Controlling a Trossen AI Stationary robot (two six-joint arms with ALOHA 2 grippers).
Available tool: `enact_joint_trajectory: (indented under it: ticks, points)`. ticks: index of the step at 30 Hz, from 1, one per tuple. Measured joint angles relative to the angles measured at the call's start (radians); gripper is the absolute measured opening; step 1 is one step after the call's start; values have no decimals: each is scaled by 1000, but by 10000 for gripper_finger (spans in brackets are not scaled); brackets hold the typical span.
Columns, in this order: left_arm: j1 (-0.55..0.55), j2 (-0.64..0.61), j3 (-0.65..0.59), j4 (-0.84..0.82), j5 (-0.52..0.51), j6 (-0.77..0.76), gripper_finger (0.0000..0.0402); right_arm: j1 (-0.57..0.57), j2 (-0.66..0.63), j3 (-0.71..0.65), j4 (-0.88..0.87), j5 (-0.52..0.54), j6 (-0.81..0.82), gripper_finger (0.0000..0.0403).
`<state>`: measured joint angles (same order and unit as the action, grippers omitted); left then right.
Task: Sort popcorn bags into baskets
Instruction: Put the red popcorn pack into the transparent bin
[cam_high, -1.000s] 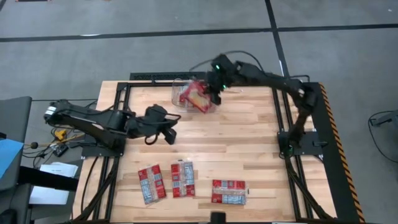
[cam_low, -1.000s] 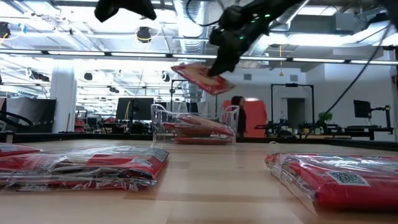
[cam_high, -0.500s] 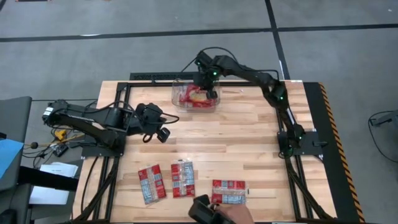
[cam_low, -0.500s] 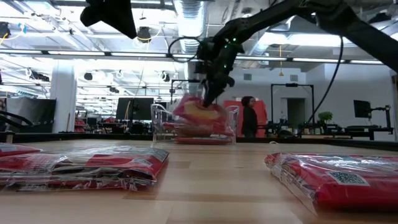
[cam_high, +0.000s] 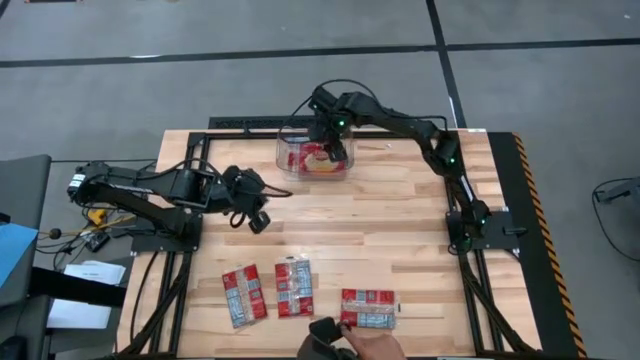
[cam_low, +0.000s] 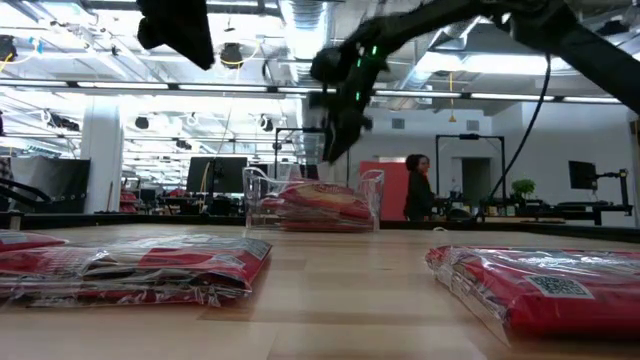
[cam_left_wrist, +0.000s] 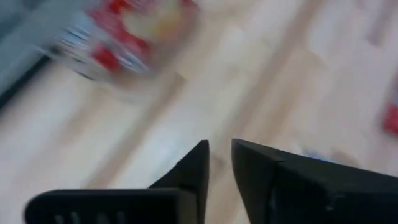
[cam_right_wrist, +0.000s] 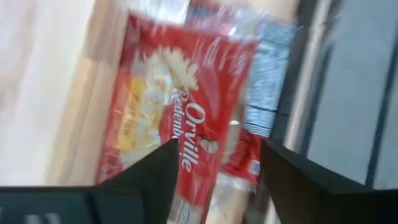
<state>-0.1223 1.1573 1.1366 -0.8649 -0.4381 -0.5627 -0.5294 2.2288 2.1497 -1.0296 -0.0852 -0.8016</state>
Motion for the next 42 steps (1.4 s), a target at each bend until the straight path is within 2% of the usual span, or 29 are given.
enact_joint_trajectory:
  ticks: [3,7,9,12,14,18,23,27,31,34,39,42]
  points:
    - [-4,0,-2,-72,149,0,85,9,-60,40,-34,8,82,275]
    - [-60,-1,-78,-151,182,-103,92,27,-171,54,-71,-52,202,281]
    - [-125,-11,-140,-121,179,-194,84,35,-227,54,-90,-166,258,281]
    - [-257,-10,-245,-22,175,-368,59,48,-289,55,-125,-406,348,281]
    - [-351,-10,-304,37,170,-504,40,70,-309,56,-144,-498,399,281]
    - [-531,6,-374,100,168,-820,7,145,-314,55,-209,-506,404,281]
    - [-750,52,-359,122,116,-1174,1,246,-264,52,-250,-518,355,281]
    - [-857,160,-329,204,84,-1332,0,291,-221,20,-245,-526,357,281]
    - [-899,325,-284,277,102,-1406,0,313,-210,-53,-209,-599,384,281]
    - [-899,436,-235,286,100,-1449,0,334,-212,-139,-145,-601,420,281]
    - [-884,568,-196,302,61,-1522,0,353,-217,-240,-52,-607,482,281]
    - [-865,619,-194,348,-9,-1543,0,361,-217,-294,25,-604,540,281]
